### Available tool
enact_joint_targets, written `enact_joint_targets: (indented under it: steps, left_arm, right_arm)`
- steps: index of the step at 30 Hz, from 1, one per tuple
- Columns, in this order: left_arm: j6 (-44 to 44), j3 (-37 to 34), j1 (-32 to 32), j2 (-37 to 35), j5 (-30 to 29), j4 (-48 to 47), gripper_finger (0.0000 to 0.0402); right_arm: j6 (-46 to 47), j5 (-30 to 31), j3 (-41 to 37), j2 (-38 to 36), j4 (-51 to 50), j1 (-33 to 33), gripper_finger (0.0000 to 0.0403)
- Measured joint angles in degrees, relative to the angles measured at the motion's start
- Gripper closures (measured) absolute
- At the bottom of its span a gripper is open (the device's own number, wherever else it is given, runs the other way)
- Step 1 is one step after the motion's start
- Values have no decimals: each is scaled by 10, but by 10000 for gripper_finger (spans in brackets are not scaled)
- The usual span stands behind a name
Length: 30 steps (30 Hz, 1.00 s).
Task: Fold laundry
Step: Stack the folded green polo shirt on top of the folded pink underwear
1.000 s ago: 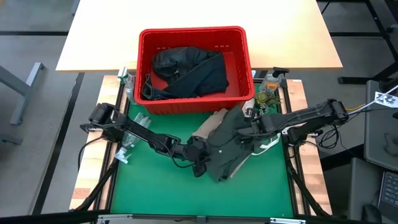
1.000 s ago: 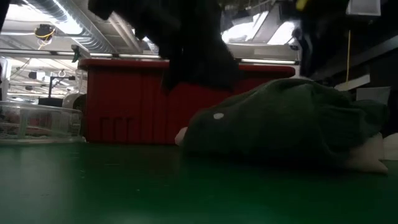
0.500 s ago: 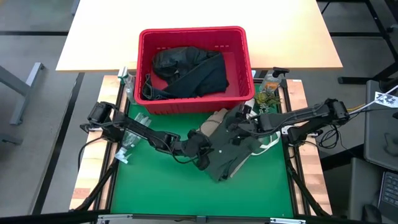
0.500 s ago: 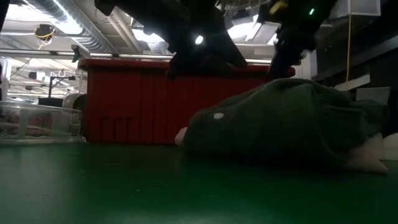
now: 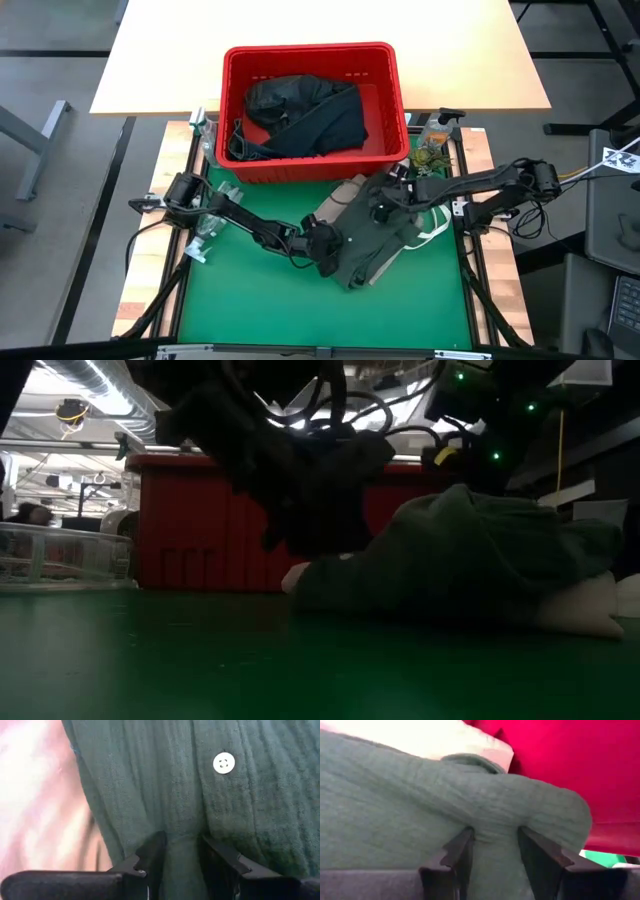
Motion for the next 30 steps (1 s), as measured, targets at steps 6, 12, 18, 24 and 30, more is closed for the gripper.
enact_joint_targets:
  steps: [6,12,18,24,30]
  left_arm:
    - [11,0,0,-17,8,-2,285]
    - [17,-1,-3,-65,48,9,285]
    - [18,-1,-16,-82,77,130,285]
    - [18,0,-44,-79,61,180,285]
    - [17,0,-79,-51,2,185,285]
  right_arm:
    - [-8,-14,12,-10,-28,-2,243]
    - [-8,-13,78,-53,-137,-2,243]
    - [12,-139,126,-120,-209,-1,243]
    - [55,-221,118,-184,-213,62,243]
    - [110,-197,78,-196,-206,175,243]
